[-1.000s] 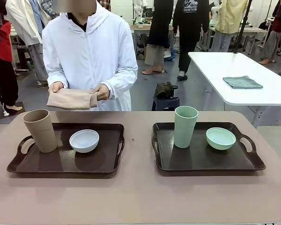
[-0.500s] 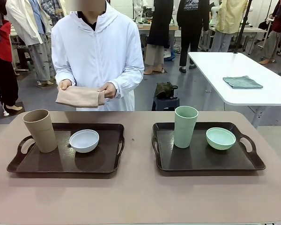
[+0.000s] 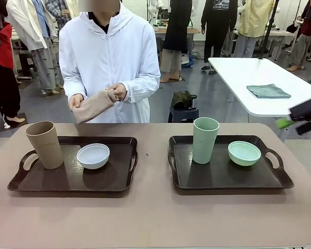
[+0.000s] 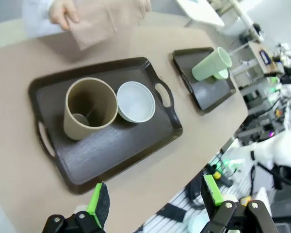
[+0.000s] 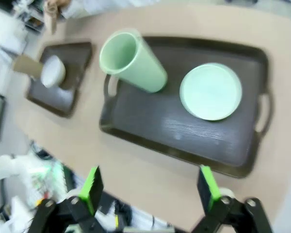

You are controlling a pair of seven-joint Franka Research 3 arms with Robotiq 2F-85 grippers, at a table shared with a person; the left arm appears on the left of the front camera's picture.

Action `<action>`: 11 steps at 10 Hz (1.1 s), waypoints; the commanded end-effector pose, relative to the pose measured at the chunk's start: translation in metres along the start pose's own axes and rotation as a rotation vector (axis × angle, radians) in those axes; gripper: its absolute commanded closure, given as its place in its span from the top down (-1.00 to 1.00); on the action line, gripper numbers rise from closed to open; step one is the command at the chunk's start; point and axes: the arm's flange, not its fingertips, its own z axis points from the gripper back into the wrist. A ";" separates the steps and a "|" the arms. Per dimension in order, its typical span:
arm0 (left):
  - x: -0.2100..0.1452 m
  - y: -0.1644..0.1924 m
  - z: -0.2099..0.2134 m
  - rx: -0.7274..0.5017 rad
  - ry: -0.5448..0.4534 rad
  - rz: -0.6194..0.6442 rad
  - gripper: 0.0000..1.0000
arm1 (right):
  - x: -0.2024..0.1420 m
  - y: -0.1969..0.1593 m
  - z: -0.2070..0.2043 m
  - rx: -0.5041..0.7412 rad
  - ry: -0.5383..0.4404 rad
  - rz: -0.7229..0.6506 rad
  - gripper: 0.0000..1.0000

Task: Set up a tray with a mat and arrange the tableware.
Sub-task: Pick up the Picnic Bowl and Reusable plastic cup from the Handle tray in front of the human's position and hold them in the air.

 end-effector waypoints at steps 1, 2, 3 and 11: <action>0.012 0.006 -0.003 0.054 0.023 -0.222 1.00 | 0.027 0.066 -0.031 -0.093 0.070 -0.005 1.00; 0.020 0.008 -0.004 0.086 0.028 -0.306 1.00 | 0.040 0.102 -0.046 -0.114 0.087 -0.026 1.00; 0.025 0.011 -0.005 0.137 0.042 -0.391 1.00 | 0.050 0.134 -0.062 -0.138 0.091 -0.041 1.00; 0.038 0.022 -0.022 0.171 0.129 -0.570 1.00 | 0.090 0.238 -0.140 -0.188 0.115 -0.139 1.00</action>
